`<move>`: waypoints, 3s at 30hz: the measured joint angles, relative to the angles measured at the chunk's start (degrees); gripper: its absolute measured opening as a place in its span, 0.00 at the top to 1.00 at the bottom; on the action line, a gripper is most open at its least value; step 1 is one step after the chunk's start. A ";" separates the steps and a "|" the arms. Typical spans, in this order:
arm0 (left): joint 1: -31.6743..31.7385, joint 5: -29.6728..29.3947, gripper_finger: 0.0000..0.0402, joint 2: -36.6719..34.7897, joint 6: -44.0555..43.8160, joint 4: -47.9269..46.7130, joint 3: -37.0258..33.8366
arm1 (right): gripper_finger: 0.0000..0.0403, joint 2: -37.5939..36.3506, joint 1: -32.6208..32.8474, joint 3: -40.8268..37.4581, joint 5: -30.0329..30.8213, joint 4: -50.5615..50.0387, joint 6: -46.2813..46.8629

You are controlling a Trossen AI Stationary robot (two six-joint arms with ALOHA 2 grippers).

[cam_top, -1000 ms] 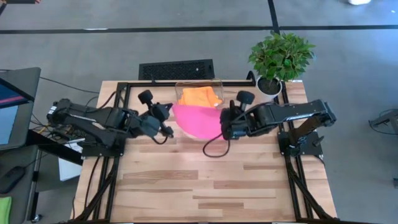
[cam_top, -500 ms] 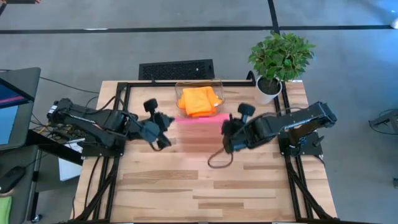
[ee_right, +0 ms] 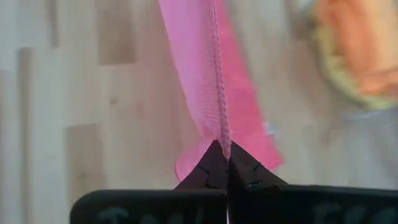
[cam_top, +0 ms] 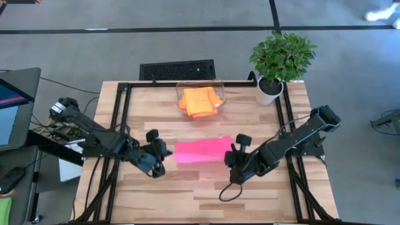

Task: Fold microfiber towels
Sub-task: Fold the pink towel

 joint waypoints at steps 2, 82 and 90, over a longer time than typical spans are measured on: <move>-1.85 1.13 1.00 -0.01 -2.65 3.41 -2.29 | 0.99 0.06 0.78 -2.57 -2.36 3.52 1.11; 6.73 10.47 0.66 15.02 16.69 24.53 -15.14 | 0.53 0.73 -13.72 -16.81 -16.01 23.10 -12.88; 5.62 7.89 0.66 26.30 18.29 26.70 -12.86 | 0.56 0.73 -12.03 -16.79 -16.03 23.88 -12.86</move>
